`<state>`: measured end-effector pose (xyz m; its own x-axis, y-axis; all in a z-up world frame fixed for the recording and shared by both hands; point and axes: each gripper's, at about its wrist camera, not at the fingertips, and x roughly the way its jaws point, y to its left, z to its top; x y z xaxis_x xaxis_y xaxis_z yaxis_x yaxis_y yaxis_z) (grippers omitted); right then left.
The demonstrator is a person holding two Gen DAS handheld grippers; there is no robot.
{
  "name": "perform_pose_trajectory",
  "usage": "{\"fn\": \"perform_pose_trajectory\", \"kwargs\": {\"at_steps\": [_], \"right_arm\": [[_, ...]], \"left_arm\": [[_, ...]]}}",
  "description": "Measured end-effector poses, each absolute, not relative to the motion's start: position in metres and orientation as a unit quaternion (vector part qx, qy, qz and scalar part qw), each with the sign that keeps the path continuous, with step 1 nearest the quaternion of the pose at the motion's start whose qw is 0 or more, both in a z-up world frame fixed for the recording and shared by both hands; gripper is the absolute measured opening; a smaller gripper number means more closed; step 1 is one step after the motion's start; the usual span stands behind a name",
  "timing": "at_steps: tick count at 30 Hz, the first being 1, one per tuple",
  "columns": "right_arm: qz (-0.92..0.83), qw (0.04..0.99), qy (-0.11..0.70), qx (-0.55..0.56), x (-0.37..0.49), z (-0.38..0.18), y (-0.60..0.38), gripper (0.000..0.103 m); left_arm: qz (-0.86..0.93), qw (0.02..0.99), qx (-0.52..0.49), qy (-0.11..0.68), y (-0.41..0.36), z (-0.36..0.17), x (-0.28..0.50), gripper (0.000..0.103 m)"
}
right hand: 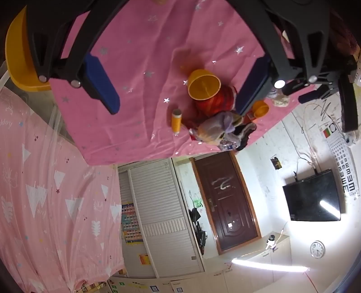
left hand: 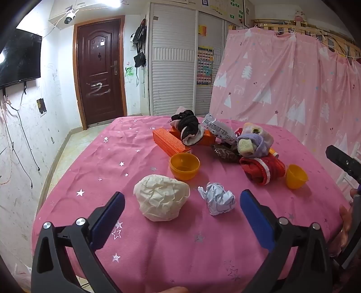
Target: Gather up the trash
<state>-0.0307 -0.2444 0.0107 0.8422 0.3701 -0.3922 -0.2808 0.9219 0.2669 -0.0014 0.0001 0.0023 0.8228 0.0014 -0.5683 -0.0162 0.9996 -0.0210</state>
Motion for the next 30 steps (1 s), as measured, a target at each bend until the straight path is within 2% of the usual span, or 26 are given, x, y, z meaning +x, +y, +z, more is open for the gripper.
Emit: {"fn": "perform_pose_trajectory", "kwargs": {"at_steps": [30], "right_arm": [[0.17,0.955,0.223,0.099,-0.0324,0.0118,-0.2441,0.099]], "left_arm": [[0.005,0.955,-0.008,0.297,-0.0009,0.0018,-0.0025,0.095]]}}
